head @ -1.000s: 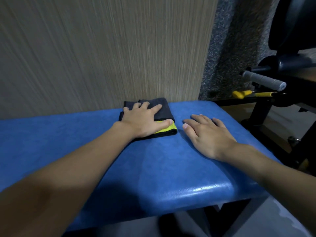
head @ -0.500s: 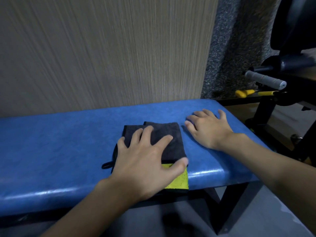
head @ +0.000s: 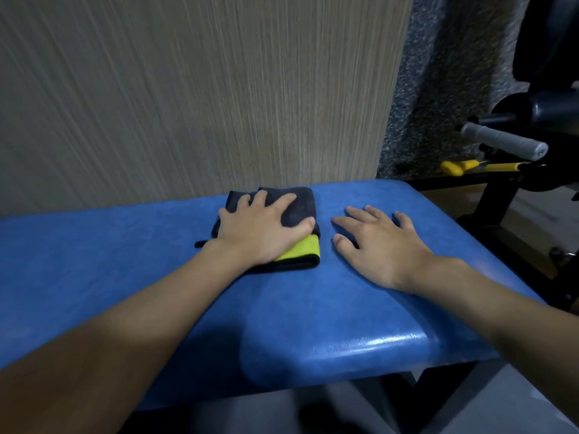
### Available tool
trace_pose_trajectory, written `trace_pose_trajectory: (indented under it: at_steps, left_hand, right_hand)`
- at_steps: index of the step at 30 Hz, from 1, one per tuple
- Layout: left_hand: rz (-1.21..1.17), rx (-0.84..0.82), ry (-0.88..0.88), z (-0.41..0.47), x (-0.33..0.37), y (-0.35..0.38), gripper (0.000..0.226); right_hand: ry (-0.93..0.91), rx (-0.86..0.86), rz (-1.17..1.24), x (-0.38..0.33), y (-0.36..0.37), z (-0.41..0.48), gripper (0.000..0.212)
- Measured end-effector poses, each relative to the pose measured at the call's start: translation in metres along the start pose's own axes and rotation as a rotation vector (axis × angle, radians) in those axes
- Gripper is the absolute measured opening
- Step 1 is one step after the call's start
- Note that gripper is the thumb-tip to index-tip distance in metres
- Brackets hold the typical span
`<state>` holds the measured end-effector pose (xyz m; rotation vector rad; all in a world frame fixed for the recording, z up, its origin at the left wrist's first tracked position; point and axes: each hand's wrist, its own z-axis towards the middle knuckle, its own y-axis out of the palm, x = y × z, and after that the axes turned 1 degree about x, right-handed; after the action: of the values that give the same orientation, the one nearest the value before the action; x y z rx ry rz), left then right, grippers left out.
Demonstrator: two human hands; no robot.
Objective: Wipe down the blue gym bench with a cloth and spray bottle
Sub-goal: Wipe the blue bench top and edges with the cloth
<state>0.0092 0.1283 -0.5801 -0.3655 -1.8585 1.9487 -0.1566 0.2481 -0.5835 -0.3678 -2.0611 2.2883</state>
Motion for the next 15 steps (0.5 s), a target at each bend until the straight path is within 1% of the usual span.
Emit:
trace_pose_trajectory:
  at_steps: [4,7,11,15]
  left_hand:
    - [-0.022,0.015,-0.020,0.042,-0.006,-0.001,0.081]
    - [-0.036,0.022,-0.027,0.050,-0.007,-0.001,0.080]
    - [-0.016,0.006,-0.009,0.032,-0.007,0.000,0.081]
    - [0.003,0.000,0.015,-0.013,0.000,-0.003,0.080]
  right_hand:
    - [0.000,0.008,0.013,0.001,0.001,0.000,0.050]
    - [0.001,0.010,0.017,0.001,0.000,-0.001,0.049]
    - [0.008,0.001,0.026,0.001,-0.001,0.000,0.050]
    - [0.016,-0.003,0.023,0.001,-0.002,-0.001,0.051]
